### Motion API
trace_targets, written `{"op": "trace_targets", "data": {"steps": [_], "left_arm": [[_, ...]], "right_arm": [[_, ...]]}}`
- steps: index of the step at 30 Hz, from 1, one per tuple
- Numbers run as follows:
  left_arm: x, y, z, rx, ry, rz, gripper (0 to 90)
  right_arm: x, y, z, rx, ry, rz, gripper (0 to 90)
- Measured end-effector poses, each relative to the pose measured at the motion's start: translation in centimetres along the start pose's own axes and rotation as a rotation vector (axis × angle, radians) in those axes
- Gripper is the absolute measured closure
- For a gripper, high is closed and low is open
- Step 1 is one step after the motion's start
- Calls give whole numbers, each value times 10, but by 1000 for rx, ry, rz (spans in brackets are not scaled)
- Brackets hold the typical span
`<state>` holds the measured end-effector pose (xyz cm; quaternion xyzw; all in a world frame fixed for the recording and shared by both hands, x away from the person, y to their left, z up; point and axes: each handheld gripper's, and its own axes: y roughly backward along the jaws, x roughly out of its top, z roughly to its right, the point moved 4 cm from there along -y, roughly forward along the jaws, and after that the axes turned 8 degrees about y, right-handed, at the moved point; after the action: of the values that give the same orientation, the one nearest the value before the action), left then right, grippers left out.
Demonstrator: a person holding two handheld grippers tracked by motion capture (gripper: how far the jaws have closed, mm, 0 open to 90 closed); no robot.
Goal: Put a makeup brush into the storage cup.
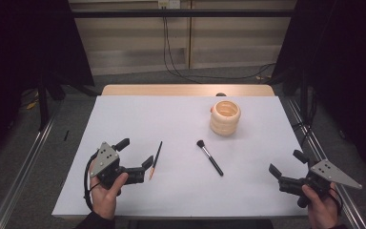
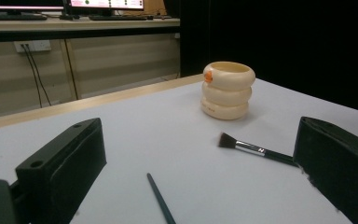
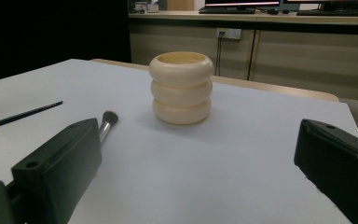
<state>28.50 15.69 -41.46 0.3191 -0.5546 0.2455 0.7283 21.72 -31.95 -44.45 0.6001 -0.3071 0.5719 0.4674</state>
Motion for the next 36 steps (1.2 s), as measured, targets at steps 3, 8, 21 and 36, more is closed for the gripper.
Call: {"op": "trace_targets", "data": {"steps": [3, 8, 21, 36], "left_arm": [[5, -3, -1, 10, -9, 8, 21], [13, -7, 0, 1, -19, 21, 21], [26, -31, -4, -8, -20, 9, 7], [51, -61, -18, 2, -37, 42, 8]], "right_arm": [[0, 0, 0, -1, 1, 4, 4], [0, 0, 0, -1, 3, 6, 4], [0, 0, 0, 1, 1, 6, 4], [1, 0, 0, 3, -3, 17, 3]]}}
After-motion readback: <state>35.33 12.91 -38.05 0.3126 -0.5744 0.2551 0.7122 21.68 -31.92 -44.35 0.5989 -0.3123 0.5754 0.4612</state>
